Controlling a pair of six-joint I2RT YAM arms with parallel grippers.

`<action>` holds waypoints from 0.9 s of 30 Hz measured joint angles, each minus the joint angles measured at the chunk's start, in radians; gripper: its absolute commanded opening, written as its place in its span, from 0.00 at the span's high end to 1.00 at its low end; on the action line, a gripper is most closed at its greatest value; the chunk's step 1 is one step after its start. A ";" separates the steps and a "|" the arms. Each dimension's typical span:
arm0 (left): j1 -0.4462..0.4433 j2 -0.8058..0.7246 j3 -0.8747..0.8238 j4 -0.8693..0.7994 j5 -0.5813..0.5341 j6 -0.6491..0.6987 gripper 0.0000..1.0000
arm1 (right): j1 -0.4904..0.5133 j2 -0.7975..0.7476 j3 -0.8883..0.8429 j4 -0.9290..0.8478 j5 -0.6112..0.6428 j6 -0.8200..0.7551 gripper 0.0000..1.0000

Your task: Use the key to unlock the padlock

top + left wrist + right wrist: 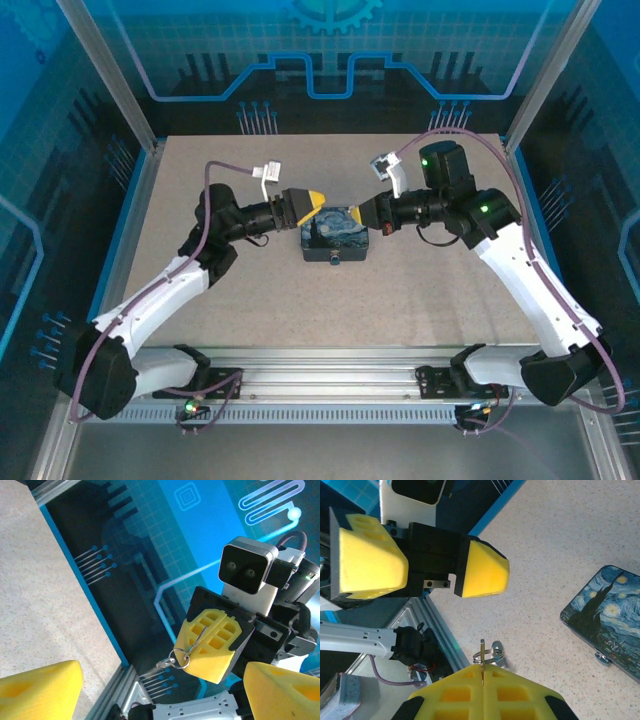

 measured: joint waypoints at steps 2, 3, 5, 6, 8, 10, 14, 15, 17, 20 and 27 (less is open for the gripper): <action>0.000 0.010 -0.014 0.038 0.008 -0.023 0.17 | 0.001 0.000 -0.008 0.008 -0.009 0.003 1.00; 0.000 0.014 -0.023 0.057 0.012 -0.034 0.17 | 0.002 0.000 -0.011 0.011 -0.012 0.003 1.00; -0.006 0.026 -0.034 0.090 0.019 -0.053 0.17 | 0.007 0.000 -0.012 0.014 -0.018 0.007 1.00; -0.012 0.033 -0.037 0.108 0.022 -0.061 0.17 | 0.011 0.000 -0.013 0.018 -0.023 0.011 1.00; -0.029 0.047 -0.040 0.140 0.030 -0.076 0.16 | 0.014 0.000 -0.013 0.026 -0.031 0.018 1.00; -0.047 0.061 -0.041 0.180 0.035 -0.089 0.16 | 0.015 -0.001 -0.019 0.041 -0.039 0.026 1.00; -0.062 0.098 -0.053 0.298 0.038 -0.138 0.17 | 0.015 -0.002 -0.031 0.070 -0.055 0.049 1.00; -0.062 0.111 -0.060 0.339 0.037 -0.156 0.18 | 0.015 -0.002 -0.033 0.076 -0.060 0.056 1.00; -0.062 0.141 -0.072 0.428 0.037 -0.203 0.20 | 0.017 -0.004 -0.039 0.092 -0.064 0.071 1.00; -0.062 0.190 -0.086 0.556 0.038 -0.269 0.21 | 0.019 -0.010 -0.051 0.119 -0.079 0.090 1.00; -0.063 0.219 -0.124 0.707 0.037 -0.342 0.20 | 0.019 -0.019 -0.058 0.170 -0.106 0.134 1.00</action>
